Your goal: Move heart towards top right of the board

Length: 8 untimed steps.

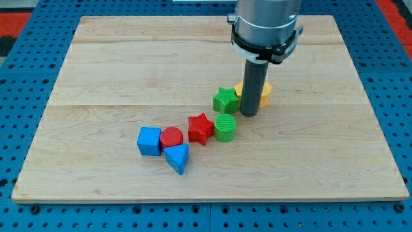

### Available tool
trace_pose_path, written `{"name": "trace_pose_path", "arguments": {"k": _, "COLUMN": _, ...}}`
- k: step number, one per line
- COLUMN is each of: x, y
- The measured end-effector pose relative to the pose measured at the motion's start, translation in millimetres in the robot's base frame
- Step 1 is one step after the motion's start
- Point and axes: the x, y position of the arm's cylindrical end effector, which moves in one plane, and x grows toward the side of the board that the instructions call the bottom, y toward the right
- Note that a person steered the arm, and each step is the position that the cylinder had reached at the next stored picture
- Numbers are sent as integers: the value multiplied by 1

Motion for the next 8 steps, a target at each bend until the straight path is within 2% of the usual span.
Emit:
{"name": "trace_pose_path", "arguments": {"k": 1, "x": -30, "y": 2}}
{"name": "trace_pose_path", "arguments": {"k": 2, "x": -40, "y": 23}}
{"name": "trace_pose_path", "arguments": {"k": 3, "x": -81, "y": 31}}
{"name": "trace_pose_path", "arguments": {"k": 5, "x": -1, "y": 36}}
{"name": "trace_pose_path", "arguments": {"k": 6, "x": -5, "y": 42}}
{"name": "trace_pose_path", "arguments": {"k": 7, "x": -41, "y": 79}}
{"name": "trace_pose_path", "arguments": {"k": 8, "x": -91, "y": 60}}
